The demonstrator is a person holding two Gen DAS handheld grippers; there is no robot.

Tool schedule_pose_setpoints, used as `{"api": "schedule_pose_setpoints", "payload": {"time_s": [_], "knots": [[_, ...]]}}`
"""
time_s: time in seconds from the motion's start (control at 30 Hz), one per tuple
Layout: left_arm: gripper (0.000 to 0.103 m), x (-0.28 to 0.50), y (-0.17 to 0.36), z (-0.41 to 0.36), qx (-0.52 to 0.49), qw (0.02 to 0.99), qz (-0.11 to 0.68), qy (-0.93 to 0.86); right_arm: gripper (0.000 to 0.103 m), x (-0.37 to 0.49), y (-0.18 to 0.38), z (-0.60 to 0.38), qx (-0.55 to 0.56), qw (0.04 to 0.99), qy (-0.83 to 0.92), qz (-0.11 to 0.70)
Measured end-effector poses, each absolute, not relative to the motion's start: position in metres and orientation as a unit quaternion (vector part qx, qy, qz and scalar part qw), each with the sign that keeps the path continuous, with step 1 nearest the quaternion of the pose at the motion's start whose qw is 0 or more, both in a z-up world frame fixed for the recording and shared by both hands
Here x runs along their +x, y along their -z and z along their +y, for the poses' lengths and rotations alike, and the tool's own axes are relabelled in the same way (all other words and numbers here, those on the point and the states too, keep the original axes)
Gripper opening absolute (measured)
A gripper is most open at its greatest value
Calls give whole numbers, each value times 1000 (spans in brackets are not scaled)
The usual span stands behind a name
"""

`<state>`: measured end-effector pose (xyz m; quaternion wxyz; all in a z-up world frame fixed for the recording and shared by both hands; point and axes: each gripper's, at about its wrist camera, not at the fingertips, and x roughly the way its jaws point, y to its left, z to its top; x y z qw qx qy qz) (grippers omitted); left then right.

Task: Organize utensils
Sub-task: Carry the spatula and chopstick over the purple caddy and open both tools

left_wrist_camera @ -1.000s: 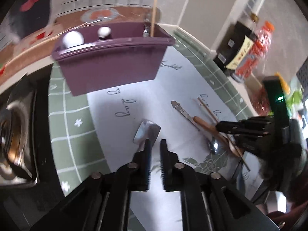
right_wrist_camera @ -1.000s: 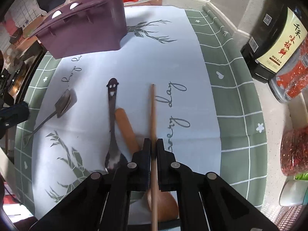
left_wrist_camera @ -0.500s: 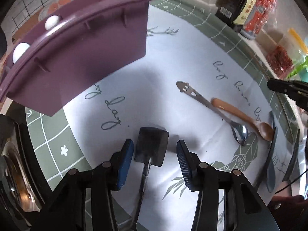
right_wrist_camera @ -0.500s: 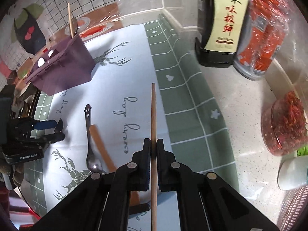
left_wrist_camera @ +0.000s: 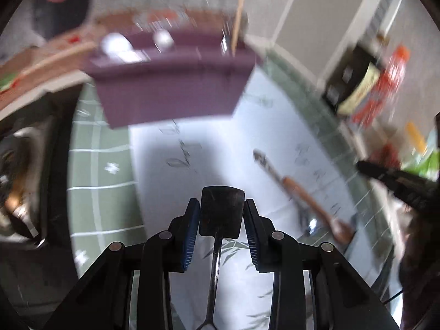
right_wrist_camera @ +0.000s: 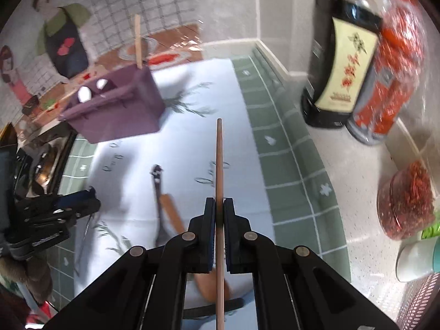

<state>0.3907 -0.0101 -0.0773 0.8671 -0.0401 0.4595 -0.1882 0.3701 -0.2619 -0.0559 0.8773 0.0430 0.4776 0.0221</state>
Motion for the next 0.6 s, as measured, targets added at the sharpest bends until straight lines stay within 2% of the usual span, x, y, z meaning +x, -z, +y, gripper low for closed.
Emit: {"api": "schedule_pose_setpoints", "payload": {"time_s": [0.27,0.6], "knots": [[33,348,33,21,-74,902,391,166,5,364,37,-229,33,892,-53,447],[33,344,-29,37,-74,931,317,165,5,362,-9,-211,22,919,-66,388]]}}
